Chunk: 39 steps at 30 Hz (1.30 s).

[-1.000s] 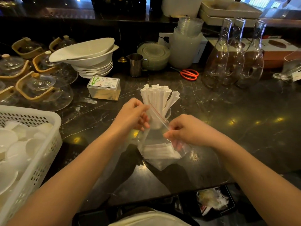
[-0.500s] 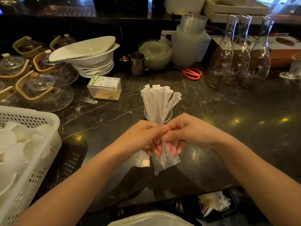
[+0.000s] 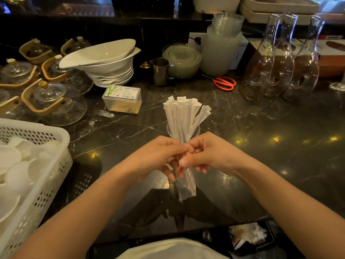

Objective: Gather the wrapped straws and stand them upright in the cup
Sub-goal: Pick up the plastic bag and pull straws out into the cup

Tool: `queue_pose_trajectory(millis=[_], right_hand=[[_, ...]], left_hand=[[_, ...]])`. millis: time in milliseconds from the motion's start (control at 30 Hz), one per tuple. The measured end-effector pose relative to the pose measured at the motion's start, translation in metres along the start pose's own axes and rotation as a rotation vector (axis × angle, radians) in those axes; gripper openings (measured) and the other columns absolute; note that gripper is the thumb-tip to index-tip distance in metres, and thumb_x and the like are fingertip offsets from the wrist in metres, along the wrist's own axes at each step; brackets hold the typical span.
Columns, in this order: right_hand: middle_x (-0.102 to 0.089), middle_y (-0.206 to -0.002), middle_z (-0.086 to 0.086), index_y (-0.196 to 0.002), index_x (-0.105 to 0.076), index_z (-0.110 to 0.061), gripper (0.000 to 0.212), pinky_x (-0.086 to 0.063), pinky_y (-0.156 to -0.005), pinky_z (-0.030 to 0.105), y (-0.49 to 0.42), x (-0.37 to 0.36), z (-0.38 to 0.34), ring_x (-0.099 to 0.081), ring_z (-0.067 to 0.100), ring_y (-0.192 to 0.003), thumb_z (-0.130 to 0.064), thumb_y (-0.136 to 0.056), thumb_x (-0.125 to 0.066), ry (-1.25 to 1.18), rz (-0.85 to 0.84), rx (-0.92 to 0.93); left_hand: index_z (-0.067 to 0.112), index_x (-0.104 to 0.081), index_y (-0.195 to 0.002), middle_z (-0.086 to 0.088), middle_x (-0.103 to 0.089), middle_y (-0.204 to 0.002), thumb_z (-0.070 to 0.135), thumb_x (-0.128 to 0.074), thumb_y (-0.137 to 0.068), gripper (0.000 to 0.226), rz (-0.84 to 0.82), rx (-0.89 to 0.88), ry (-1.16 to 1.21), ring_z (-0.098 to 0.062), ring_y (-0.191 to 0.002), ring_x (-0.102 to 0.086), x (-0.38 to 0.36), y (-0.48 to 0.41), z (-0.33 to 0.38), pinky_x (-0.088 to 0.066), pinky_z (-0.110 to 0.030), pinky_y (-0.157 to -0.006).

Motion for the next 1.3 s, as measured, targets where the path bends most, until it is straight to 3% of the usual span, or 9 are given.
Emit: queue_pose_trajectory(millis=[100,200,333,500,667,833,967,1167,1300], right_hand=[[-0.053,-0.042,-0.008,-0.069,-0.062,0.000,0.017,-0.039,-0.044,0.013,0.000,0.003,0.002,-0.046,0.004,-0.039,-0.015,-0.072,-0.070,0.012,0.031,-0.013],[-0.054,-0.040,-0.008,-0.058,-0.058,-0.013,0.018,-0.040,-0.044,0.013,0.000,0.002,0.002,-0.047,0.003,-0.038,-0.016,-0.073,-0.070,0.017,0.052,-0.012],[-0.056,-0.047,-0.007,-0.063,-0.058,-0.015,0.017,-0.045,-0.050,0.015,0.002,0.002,-0.004,-0.052,0.006,-0.045,-0.021,-0.075,-0.068,0.085,0.070,0.025],[-0.057,-0.051,-0.006,-0.063,-0.056,-0.016,0.020,-0.044,-0.052,0.015,0.003,0.001,-0.004,-0.053,0.006,-0.047,-0.028,-0.074,-0.069,0.155,0.058,0.015],[-0.054,-0.041,-0.008,-0.057,-0.050,-0.017,0.028,-0.039,-0.045,0.010,0.002,-0.001,0.000,-0.051,0.001,-0.039,-0.026,-0.072,-0.072,0.163,0.079,0.018],[-0.053,-0.038,-0.008,-0.050,-0.047,-0.019,0.033,-0.041,-0.049,0.016,0.003,0.000,-0.001,-0.050,0.004,-0.042,-0.027,-0.070,-0.072,0.154,0.103,0.025],[-0.054,-0.048,-0.005,-0.059,-0.056,-0.014,0.024,-0.039,-0.051,0.022,0.005,-0.007,0.000,-0.049,0.008,-0.045,-0.029,-0.071,-0.071,0.158,0.063,0.017],[-0.059,-0.047,-0.010,-0.066,-0.064,-0.016,0.014,-0.039,-0.047,0.017,0.008,-0.008,0.000,-0.052,0.003,-0.046,-0.024,-0.077,-0.065,0.084,0.015,0.016],[-0.060,-0.048,-0.008,-0.070,-0.065,-0.010,0.015,-0.039,-0.044,0.013,0.007,-0.009,0.006,-0.052,0.003,-0.044,-0.020,-0.081,-0.061,-0.034,0.009,0.007]], left_hand=[[0.010,-0.065,-0.078,-0.004,-0.064,-0.068,0.039,-0.051,-0.076,0.032,-0.022,-0.012,0.015,-0.013,-0.061,-0.061,-0.001,0.003,0.003,-0.051,-0.019,-0.050],[0.012,-0.064,-0.074,0.001,-0.065,-0.063,0.024,-0.049,-0.086,0.022,-0.009,-0.009,-0.004,-0.011,-0.060,-0.062,0.001,0.005,0.004,-0.052,-0.019,-0.049],[0.011,-0.065,-0.069,-0.002,-0.065,-0.060,0.010,-0.041,-0.089,0.031,0.040,0.009,-0.030,-0.012,-0.058,-0.063,0.006,0.005,0.003,-0.052,-0.020,-0.048],[0.005,-0.066,-0.074,-0.006,-0.065,-0.062,0.010,-0.048,-0.087,0.022,0.058,0.000,-0.040,-0.011,-0.058,-0.063,0.007,0.006,0.004,-0.051,-0.017,-0.048],[0.009,-0.066,-0.067,0.003,-0.064,-0.052,0.009,-0.057,-0.082,0.017,0.141,-0.051,-0.061,-0.006,-0.051,-0.060,0.011,0.004,0.003,-0.046,-0.014,-0.046],[0.015,-0.065,-0.059,0.006,-0.062,-0.046,0.007,-0.061,-0.078,0.021,0.186,-0.117,-0.025,-0.004,-0.047,-0.055,0.010,0.005,0.003,-0.042,-0.014,-0.045],[0.021,-0.065,-0.053,0.006,-0.061,-0.046,0.011,-0.065,-0.075,0.023,0.204,-0.145,0.016,-0.005,-0.048,-0.055,0.007,0.006,0.002,-0.042,-0.014,-0.046],[0.022,-0.064,-0.056,0.008,-0.059,-0.045,0.035,-0.065,-0.062,0.014,0.190,-0.184,0.079,-0.002,-0.044,-0.050,0.006,0.008,0.003,-0.040,-0.013,-0.045],[0.022,-0.062,-0.056,0.008,-0.058,-0.045,0.029,-0.062,-0.065,0.012,0.160,-0.184,0.136,-0.002,-0.043,-0.050,0.007,0.008,0.001,-0.041,-0.012,-0.043]])
Point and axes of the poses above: each hand's wrist, its own y-axis away from the middle knuckle, its own x-axis out of the back of the hand, z = x × y, the point moved 9 cm from there along -y, towards the middle knuckle
